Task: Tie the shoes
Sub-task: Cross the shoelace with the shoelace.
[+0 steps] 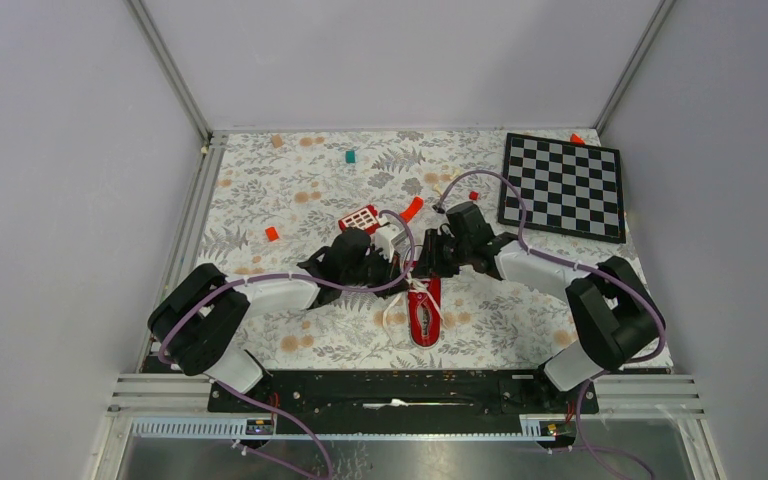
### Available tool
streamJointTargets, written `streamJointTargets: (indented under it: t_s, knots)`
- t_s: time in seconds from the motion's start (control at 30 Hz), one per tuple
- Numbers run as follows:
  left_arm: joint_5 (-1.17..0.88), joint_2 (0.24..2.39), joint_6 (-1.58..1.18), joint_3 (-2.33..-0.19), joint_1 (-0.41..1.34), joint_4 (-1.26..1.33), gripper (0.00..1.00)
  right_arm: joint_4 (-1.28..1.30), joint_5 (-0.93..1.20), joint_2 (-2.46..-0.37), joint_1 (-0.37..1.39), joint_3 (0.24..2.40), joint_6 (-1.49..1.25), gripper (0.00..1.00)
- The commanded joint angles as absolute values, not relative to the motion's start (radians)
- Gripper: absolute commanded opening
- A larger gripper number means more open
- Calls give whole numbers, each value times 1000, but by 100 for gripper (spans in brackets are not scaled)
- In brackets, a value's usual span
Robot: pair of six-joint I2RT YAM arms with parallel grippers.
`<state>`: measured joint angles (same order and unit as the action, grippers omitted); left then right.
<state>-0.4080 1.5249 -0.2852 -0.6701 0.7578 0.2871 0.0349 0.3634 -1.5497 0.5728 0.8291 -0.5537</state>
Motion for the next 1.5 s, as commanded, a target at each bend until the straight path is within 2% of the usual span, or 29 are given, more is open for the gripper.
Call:
streamJointTargets:
  t_s: [0.0, 0.03, 0.13, 0.2, 0.73, 1.0, 1.07, 1.23, 1.3, 1.47]
  knots:
    - [-433, 1525, -278, -689, 752, 324, 0, 26, 396, -1566, 577, 868, -537, 29]
    - [-436, 1524, -281, -687, 751, 330, 0, 23, 395, -1564, 576, 869, -537, 26]
    - [-439, 1521, -285, -681, 752, 337, 0, 27, 355, -1538, 577, 863, -537, 7]
    - [-440, 1517, -287, -681, 751, 332, 0, 29, 316, -1506, 577, 850, -540, 0]
    - [-494, 1541, -339, -746, 775, 343, 0, 109, -56, -1202, 575, 741, -519, 0]
    - [-484, 1536, -327, -761, 775, 315, 0, 62, -17, -1224, 575, 789, -476, 0]
    - [-483, 1536, -331, -760, 775, 314, 0, 99, -33, -1265, 575, 831, -482, 4]
    - [-473, 1518, -328, -753, 775, 310, 0, 128, -5, -1277, 575, 835, -574, 43]
    - [-471, 1521, -323, -754, 776, 305, 0, 91, -4, -1262, 575, 788, -643, 54]
    - [-474, 1533, -331, -761, 775, 311, 0, -33, 105, -1264, 575, 696, -777, 57]
